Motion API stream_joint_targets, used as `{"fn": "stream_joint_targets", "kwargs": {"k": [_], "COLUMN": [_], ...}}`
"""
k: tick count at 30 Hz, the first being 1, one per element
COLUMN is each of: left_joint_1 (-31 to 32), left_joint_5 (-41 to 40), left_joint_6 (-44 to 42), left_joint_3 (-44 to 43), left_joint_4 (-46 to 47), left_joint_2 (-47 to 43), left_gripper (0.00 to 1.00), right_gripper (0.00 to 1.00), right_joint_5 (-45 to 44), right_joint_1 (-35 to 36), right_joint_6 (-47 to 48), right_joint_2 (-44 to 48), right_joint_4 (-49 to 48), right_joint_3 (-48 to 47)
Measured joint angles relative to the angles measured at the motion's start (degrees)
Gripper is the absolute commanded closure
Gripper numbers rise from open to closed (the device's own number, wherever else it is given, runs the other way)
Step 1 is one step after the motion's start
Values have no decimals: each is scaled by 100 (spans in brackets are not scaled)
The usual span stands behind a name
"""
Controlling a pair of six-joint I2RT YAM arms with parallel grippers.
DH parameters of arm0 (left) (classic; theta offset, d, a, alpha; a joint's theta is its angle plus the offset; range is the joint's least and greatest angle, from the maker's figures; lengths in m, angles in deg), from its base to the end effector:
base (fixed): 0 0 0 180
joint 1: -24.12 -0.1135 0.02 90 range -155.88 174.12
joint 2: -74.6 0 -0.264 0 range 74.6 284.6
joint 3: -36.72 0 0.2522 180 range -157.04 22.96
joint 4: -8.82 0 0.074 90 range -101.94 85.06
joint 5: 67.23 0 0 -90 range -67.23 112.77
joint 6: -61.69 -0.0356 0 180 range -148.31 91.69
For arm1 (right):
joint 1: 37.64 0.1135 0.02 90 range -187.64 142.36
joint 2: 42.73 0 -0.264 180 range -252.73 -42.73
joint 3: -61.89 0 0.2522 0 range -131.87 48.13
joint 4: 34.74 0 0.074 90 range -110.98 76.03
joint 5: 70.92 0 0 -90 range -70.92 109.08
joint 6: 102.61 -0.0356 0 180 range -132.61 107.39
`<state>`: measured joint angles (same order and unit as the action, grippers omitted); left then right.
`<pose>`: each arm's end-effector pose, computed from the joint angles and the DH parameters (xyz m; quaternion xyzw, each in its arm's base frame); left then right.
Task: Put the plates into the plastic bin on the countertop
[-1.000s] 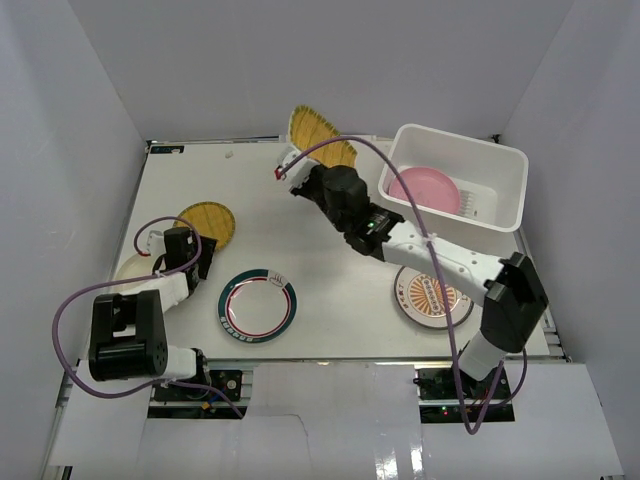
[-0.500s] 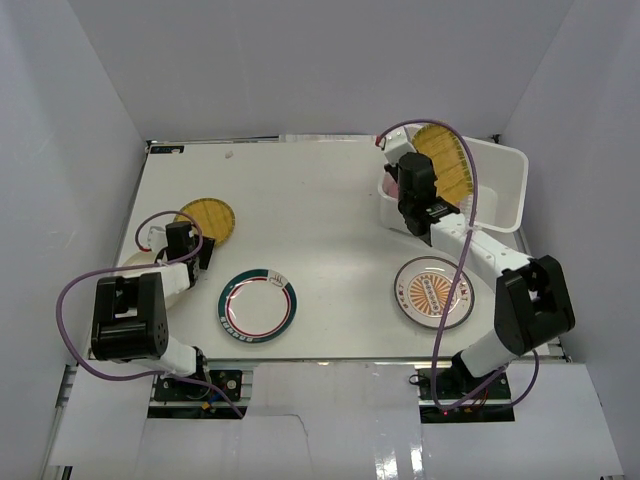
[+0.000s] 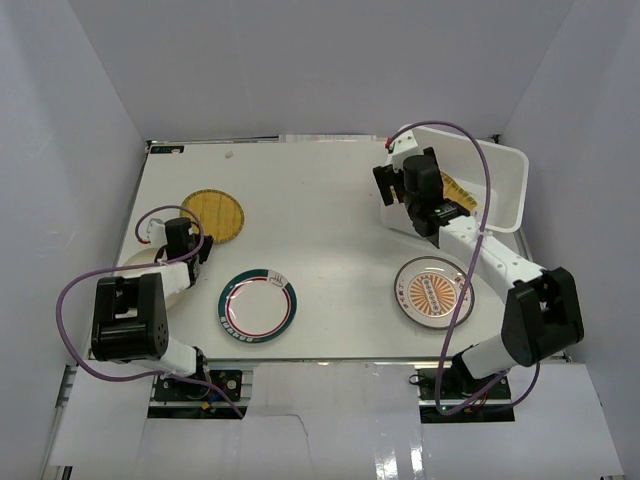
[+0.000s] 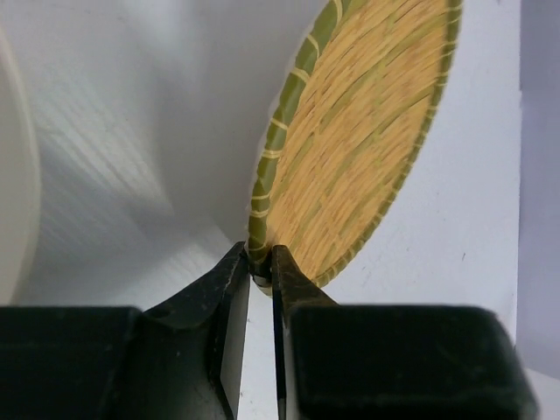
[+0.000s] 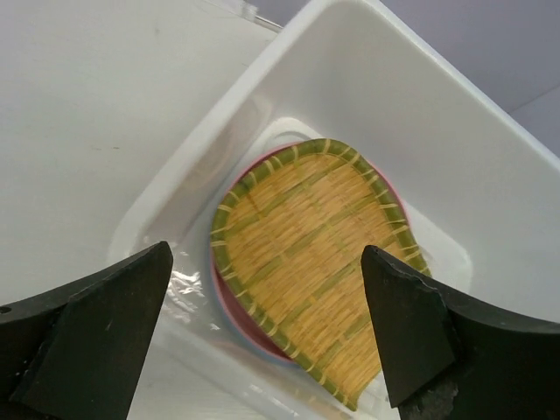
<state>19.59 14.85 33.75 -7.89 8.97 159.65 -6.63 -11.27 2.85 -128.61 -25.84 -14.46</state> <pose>0.2713 0.0264 0.1423 -0.5212 0.7407 -0.1469 0.3977 0.3208 0.1418 0.3015 -0.1608 0.7852 -0.1255 0.5847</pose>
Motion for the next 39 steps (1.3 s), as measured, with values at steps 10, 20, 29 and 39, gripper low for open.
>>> {"fn": "stream_joint_targets", "kwargs": {"k": [10,20,29,39], "left_joint_1": [39,157,984,1676], "left_joint_5": [811,2583,4330,5302], "left_joint_6": [-356,-267,50,323], "left_joint_3": [-11,-363,-560,-841], "left_joint_4": [260,514,1235,1845], "left_joint_2": [-798,-1515,-1517,-1486], "left_gripper": [100,100,100,100], "right_gripper": [10,10,10,75], "right_joint_5": [2216,3840,4546,4516], "right_joint_1": [109,164,164,168], "right_joint_6": [-1556,-2551,-3246,-3731], "right_joint_2": [1541,1620,398,310], "right_joint_4": [380,304,306,136], "right_joint_3": [203,540,-426,-398]}}
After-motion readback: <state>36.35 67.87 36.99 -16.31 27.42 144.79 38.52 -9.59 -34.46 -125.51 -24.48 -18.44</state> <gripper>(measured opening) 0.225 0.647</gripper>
